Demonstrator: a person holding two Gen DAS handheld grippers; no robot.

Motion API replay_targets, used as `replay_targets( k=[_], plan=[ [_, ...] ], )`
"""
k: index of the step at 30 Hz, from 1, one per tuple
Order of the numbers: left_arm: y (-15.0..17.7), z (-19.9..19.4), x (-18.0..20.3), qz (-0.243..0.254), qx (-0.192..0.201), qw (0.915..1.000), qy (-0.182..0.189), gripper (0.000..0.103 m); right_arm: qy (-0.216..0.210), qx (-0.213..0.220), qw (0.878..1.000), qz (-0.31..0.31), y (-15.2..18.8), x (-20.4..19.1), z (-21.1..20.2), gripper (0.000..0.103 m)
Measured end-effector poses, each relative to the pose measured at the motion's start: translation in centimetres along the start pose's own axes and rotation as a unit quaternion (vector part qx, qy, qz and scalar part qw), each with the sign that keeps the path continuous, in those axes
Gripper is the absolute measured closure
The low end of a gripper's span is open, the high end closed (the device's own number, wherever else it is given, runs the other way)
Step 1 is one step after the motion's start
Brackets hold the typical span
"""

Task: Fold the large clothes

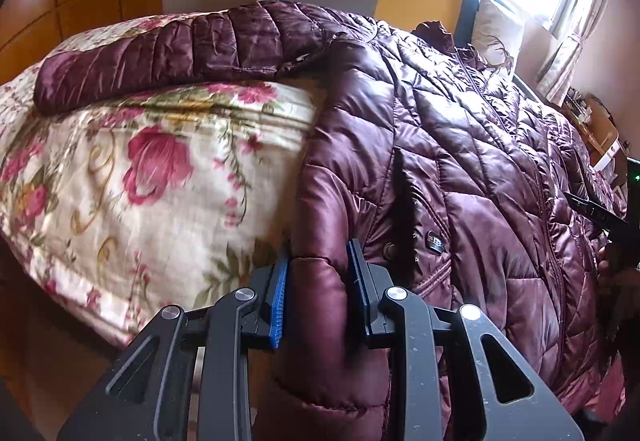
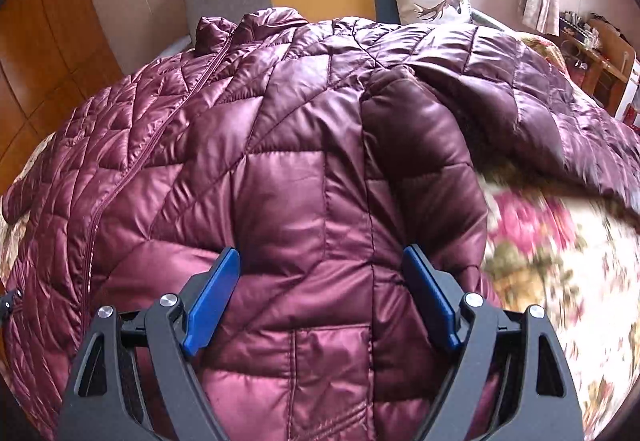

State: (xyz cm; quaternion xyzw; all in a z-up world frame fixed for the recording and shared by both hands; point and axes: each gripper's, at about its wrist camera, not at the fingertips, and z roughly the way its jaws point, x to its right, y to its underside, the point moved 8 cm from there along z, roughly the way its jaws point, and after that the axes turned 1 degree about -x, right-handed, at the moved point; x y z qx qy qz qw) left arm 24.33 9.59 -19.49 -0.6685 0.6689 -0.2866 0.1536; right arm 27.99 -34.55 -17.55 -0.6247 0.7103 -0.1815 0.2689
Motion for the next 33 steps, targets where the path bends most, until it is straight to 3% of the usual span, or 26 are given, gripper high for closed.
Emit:
replay_targets(
  k=[3, 6, 9, 11, 15, 24, 28, 31, 33],
  plan=[
    [0.2, -0.3, -0.4, -0.005, 0.000, 1.0000, -0.003, 0.072, 0.008, 0.008, 1.000, -0.005, 1.0, -0.4, 0.0, 0.020],
    [-1.1, -1.7, -0.1, -0.009, 0.014, 0.9996, -0.022, 0.054, 0.011, 0.005, 1.000, -0.004, 0.2, -0.2, 0.3, 0.020],
    [-3.6, -3.9, 1.1, 0.020, 0.060, 0.9970, -0.045, 0.042, 0.022, -0.005, 1.000, 0.001, -1.2, -0.7, -1.0, 0.019],
    [-5.1, -5.0, 2.2, 0.037, 0.088, 0.9944, -0.045, 0.035, 0.018, 0.011, 1.000, 0.001, -1.6, -1.6, -2.8, 0.017],
    [-7.2, -5.2, 5.1, 0.064, 0.109, 0.9917, -0.023, 0.035, 0.012, 0.042, 0.999, -0.001, -1.0, -2.6, -6.4, 0.013],
    [-7.9, -2.8, 10.7, 0.125, 0.108, 0.9863, 0.004, 0.035, 0.052, 0.016, 0.998, 0.015, 3.8, -0.7, -7.3, 0.014],
    [-6.6, 0.3, 9.7, 0.107, 0.068, 0.9919, 0.001, 0.035, 0.075, 0.001, 0.997, -0.004, 5.5, -0.2, -6.2, 0.014],
    [-4.6, 3.1, 7.2, 0.083, 0.028, 0.9961, -0.007, 0.036, 0.068, -0.002, 0.998, 0.000, 6.2, 0.5, -5.1, 0.014],
    [-3.8, 3.6, 6.2, 0.070, 0.037, 0.9968, 0.013, 0.038, 0.056, 0.003, 0.998, 0.011, 6.6, 1.1, -4.3, 0.014]
  ],
)
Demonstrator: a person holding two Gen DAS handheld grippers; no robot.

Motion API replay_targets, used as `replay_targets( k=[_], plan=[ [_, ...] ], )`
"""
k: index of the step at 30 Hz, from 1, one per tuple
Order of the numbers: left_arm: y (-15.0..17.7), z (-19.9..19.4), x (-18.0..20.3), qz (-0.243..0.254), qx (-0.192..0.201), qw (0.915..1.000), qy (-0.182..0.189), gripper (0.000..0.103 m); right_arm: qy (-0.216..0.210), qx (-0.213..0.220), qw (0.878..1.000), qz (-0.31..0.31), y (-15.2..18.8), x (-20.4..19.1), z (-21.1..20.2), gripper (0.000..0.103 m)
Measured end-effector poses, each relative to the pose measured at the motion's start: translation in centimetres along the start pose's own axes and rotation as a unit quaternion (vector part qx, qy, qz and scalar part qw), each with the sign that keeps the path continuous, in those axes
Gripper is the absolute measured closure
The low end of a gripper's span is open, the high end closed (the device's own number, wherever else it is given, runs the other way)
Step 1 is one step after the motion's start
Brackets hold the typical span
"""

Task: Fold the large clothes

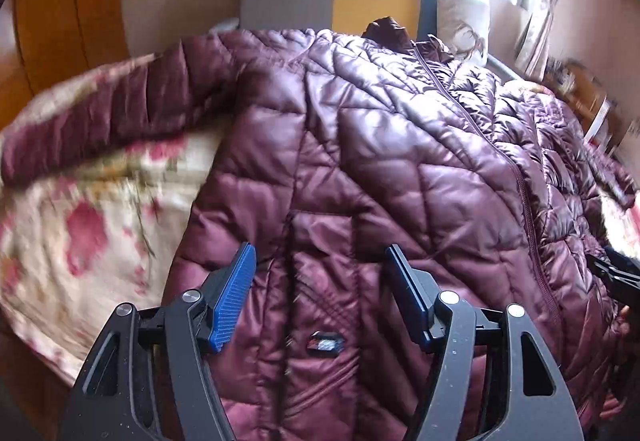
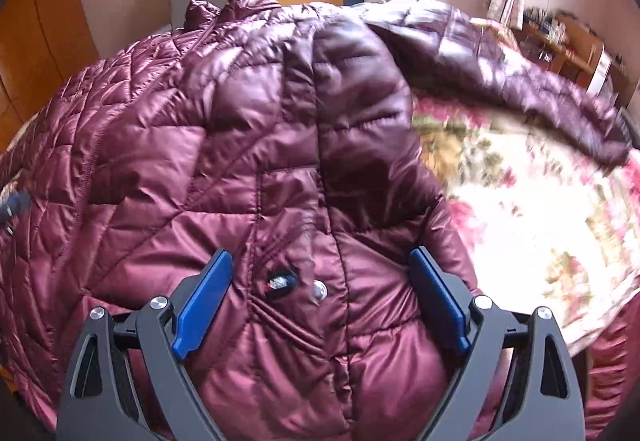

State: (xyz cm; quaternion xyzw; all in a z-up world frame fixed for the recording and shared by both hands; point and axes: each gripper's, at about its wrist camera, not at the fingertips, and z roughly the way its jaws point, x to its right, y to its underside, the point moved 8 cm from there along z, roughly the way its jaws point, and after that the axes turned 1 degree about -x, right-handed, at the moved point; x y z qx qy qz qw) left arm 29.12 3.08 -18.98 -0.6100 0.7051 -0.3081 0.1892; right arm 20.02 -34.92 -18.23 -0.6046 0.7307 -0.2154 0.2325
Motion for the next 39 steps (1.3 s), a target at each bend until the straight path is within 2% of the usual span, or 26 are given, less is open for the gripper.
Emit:
replay_targets(
  k=[4, 6, 7, 9, 10, 11, 12, 14, 15, 17, 18, 20, 21, 23, 27, 29, 31, 32, 33, 35, 39],
  plan=[
    [0.4, -0.6, 0.0, 0.004, 0.015, 0.9999, -0.003, 0.038, 0.002, -0.004, 1.000, 0.002, -0.2, 0.1, -0.4, 0.014],
    [-0.1, -1.3, 0.1, -0.002, 0.012, 0.9999, 0.001, 0.038, -0.017, -0.009, 1.000, 0.014, -0.9, 0.2, -1.4, 0.014],
    [-0.4, -1.8, 0.1, -0.006, 0.017, 0.9998, 0.003, 0.038, -0.036, -0.004, 0.999, 0.029, -1.4, 0.5, -2.2, 0.015],
    [-1.2, -2.8, 0.0, -0.008, 0.030, 0.9995, -0.003, 0.030, -0.077, 0.016, 0.994, 0.082, -2.5, 2.1, -3.9, 0.015],
    [-1.6, -3.3, -0.1, -0.010, 0.040, 0.9991, -0.008, 0.024, -0.087, 0.029, 0.989, 0.115, -3.1, 3.4, -4.5, 0.015],
    [-1.8, -3.7, 0.0, -0.013, 0.046, 0.9988, -0.008, 0.023, -0.090, 0.042, 0.983, 0.153, -3.6, 5.3, -5.0, 0.015],
    [-2.1, -4.0, 0.2, -0.016, 0.049, 0.9987, -0.006, 0.023, -0.092, 0.056, 0.974, 0.201, -4.0, 7.8, -5.3, 0.015],
    [-2.2, -4.2, 0.5, -0.012, 0.047, 0.9988, -0.008, 0.022, -0.096, 0.077, 0.948, 0.295, -4.1, 12.9, -5.5, 0.023],
    [-2.2, -4.2, 0.8, -0.007, 0.046, 0.9989, -0.011, 0.021, -0.091, 0.088, 0.931, 0.343, -3.9, 15.9, -5.5, 0.030],
    [-2.0, -4.0, 1.4, 0.002, 0.042, 0.9991, -0.011, 0.015, -0.079, 0.109, 0.903, 0.408, -3.9, 20.8, -5.4, 0.034],
    [-1.9, -3.8, 1.6, 0.005, 0.039, 0.9992, -0.010, 0.015, -0.075, 0.122, 0.885, 0.444, -3.9, 23.5, -5.3, 0.038],
    [-1.7, -3.3, 2.2, 0.009, 0.027, 0.9996, -0.006, 0.015, -0.077, 0.142, 0.853, 0.497, -4.1, 27.5, -5.1, 0.041],
    [-1.7, -3.1, 2.5, 0.010, 0.022, 0.9997, -0.005, 0.015, -0.077, 0.152, 0.832, 0.528, -4.2, 29.7, -4.6, 0.044],
    [-1.7, -2.7, 2.9, 0.010, 0.018, 0.9998, -0.005, 0.015, -0.085, 0.157, 0.805, 0.566, -4.4, 32.3, -3.6, 0.047],
    [-2.0, -1.9, 3.5, 0.003, 0.005, 1.0000, -0.001, 0.015, -0.094, 0.152, 0.762, 0.622, -4.7, 36.1, -0.7, 0.057],
    [-2.0, -1.5, 3.7, 0.003, -0.002, 1.0000, -0.003, 0.015, -0.081, 0.134, 0.758, 0.633, -5.0, 37.2, 0.9, 0.065],
    [-2.0, -1.3, 3.9, 0.003, -0.008, 1.0000, -0.001, 0.015, -0.063, 0.116, 0.766, 0.629, -5.5, 38.1, 1.9, 0.086],
    [-2.0, -1.2, 4.1, 0.004, -0.010, 0.9999, 0.001, 0.015, -0.060, 0.112, 0.768, 0.628, -5.8, 38.2, 1.8, 0.088],
    [-2.1, -1.2, 4.2, 0.005, -0.010, 0.9999, 0.003, 0.015, -0.059, 0.116, 0.773, 0.620, -6.4, 38.2, 1.2, 0.096],
    [-2.4, -1.3, 4.3, 0.004, -0.005, 0.9999, 0.009, 0.015, -0.065, 0.143, 0.800, 0.580, -8.8, 37.2, -0.9, 0.096],
    [-3.2, -1.3, 4.8, 0.003, 0.000, 0.9995, 0.031, 0.015, -0.087, 0.192, 0.864, 0.457, -15.9, 31.7, -6.1, 0.096]
  ],
)
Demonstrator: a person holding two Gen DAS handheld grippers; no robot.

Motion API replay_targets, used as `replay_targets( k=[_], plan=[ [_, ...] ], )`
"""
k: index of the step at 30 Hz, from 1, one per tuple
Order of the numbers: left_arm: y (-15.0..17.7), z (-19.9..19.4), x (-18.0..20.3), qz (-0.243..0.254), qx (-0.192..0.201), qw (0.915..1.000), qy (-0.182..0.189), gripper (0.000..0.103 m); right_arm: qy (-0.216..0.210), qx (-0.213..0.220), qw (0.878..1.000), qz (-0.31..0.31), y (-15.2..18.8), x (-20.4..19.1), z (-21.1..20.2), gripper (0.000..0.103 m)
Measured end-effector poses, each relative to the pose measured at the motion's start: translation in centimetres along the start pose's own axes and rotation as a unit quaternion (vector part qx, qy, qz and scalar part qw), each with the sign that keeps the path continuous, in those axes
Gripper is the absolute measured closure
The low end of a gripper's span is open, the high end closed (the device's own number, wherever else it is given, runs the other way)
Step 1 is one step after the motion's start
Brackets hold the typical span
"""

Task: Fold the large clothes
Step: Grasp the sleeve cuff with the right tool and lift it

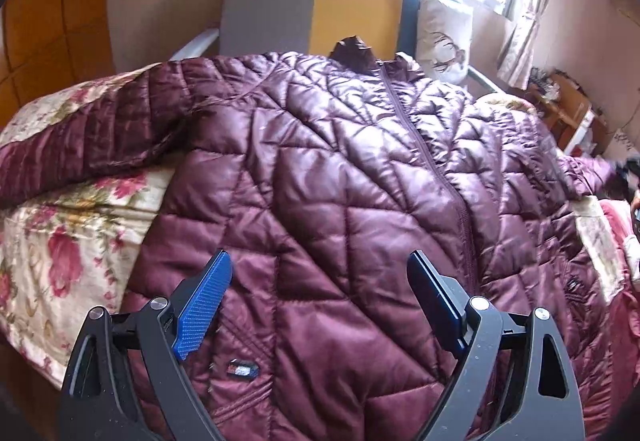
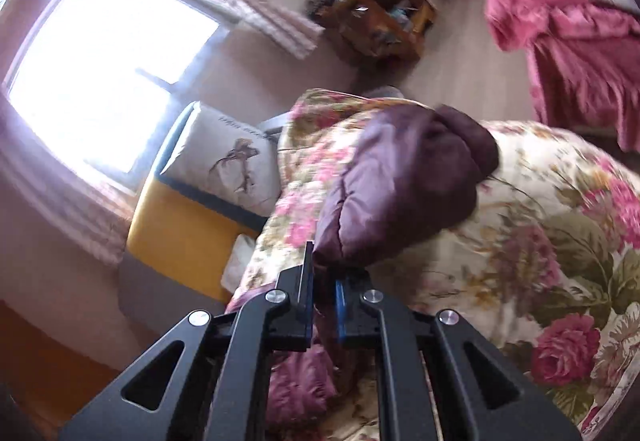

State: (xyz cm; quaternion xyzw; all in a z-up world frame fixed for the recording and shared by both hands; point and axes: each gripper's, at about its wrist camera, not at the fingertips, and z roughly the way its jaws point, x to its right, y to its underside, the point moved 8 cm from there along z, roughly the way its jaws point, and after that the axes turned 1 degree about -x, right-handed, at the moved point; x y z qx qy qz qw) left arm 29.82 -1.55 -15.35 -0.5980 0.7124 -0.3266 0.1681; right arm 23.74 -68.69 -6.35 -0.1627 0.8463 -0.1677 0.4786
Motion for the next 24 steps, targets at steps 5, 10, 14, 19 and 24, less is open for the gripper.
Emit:
replay_targets(
  k=[5, 10, 14, 19, 24],
  plan=[
    [-1.0, 0.0, -0.1, -0.021, 0.003, 0.9996, 0.018, 0.005, -0.066, -0.042, 0.985, -0.154, 5.5, -13.7, 0.8, 0.096],
    [-2.0, -0.5, -0.7, -0.035, 0.003, 0.9989, 0.031, 0.004, -0.098, -0.115, 0.950, -0.272, 17.0, -23.3, 3.9, 0.096],
    [-2.4, -1.0, -1.4, -0.023, 0.008, 0.9996, 0.015, 0.004, -0.104, -0.174, 0.923, -0.327, 26.4, -27.3, 6.3, 0.096],
    [-2.3, -1.4, -2.5, -0.028, 0.010, 0.9994, 0.017, 0.004, -0.086, -0.225, 0.891, -0.386, 35.3, -28.7, 8.3, 0.096],
    [-2.4, -0.9, -2.9, -0.035, 0.004, 0.9993, 0.012, 0.004, -0.054, -0.250, 0.858, -0.446, 40.5, -27.2, 10.2, 0.095]
  ],
)
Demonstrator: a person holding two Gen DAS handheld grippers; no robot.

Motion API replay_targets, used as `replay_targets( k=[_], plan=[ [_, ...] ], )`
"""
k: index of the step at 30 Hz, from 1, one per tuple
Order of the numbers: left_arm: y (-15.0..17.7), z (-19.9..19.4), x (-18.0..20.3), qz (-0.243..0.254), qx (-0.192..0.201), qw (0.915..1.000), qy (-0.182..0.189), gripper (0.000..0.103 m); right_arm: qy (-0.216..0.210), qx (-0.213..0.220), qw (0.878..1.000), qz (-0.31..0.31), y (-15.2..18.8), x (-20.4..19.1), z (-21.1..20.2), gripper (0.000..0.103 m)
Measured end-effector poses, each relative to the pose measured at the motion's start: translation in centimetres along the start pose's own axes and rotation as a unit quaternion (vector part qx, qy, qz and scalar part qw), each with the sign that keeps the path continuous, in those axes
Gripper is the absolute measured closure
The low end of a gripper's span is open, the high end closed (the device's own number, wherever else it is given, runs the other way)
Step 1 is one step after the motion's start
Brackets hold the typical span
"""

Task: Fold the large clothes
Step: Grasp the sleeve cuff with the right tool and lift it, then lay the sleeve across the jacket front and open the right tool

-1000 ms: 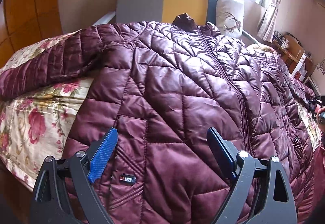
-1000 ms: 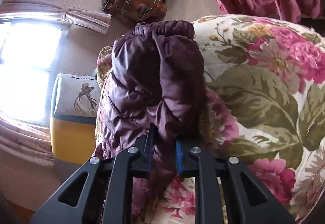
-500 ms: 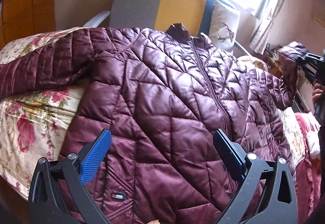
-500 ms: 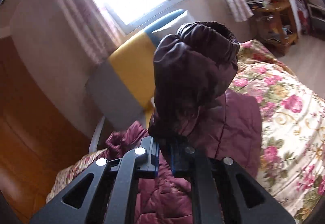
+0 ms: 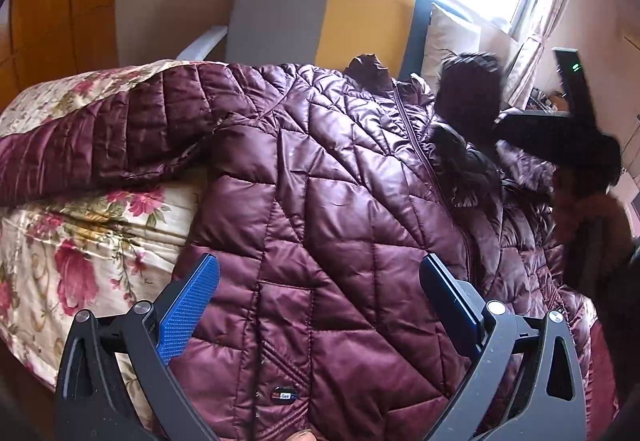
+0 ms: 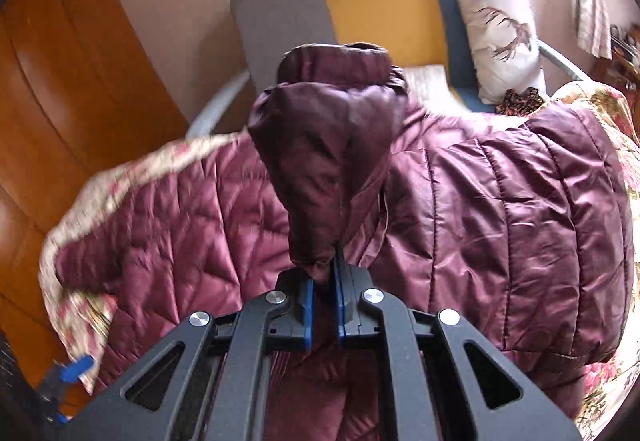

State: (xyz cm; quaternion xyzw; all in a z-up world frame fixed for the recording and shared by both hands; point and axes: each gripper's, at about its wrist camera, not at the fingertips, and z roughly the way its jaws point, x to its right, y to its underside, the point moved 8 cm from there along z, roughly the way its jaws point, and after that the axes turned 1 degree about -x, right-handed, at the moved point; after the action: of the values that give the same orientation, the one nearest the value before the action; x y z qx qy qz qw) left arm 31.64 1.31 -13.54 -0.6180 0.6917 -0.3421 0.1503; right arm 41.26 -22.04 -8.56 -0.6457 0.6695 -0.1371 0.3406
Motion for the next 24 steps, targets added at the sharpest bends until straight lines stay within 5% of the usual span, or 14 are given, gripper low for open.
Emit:
replay_targets(
  k=[5, 7, 15, 24],
  plan=[
    [-0.4, 0.8, 0.2, 0.003, -0.007, 0.9999, -0.011, 0.004, 0.007, -0.011, 1.000, -0.013, 2.3, -0.1, 1.1, 0.081],
    [-0.6, 1.2, 0.4, 0.006, -0.010, 0.9998, -0.019, 0.004, -0.004, -0.009, 1.000, -0.007, 2.7, 0.0, 0.8, 0.029],
    [-2.3, 1.4, 2.4, 0.046, 0.008, 0.9970, -0.061, 0.004, -0.033, 0.042, 0.998, 0.019, 5.8, 1.8, -6.0, 0.016],
    [-3.2, 2.0, 6.4, 0.106, 0.018, 0.9922, -0.063, 0.004, 0.069, 0.024, 0.995, 0.062, 13.0, 8.8, -8.4, 0.012]
  ],
)
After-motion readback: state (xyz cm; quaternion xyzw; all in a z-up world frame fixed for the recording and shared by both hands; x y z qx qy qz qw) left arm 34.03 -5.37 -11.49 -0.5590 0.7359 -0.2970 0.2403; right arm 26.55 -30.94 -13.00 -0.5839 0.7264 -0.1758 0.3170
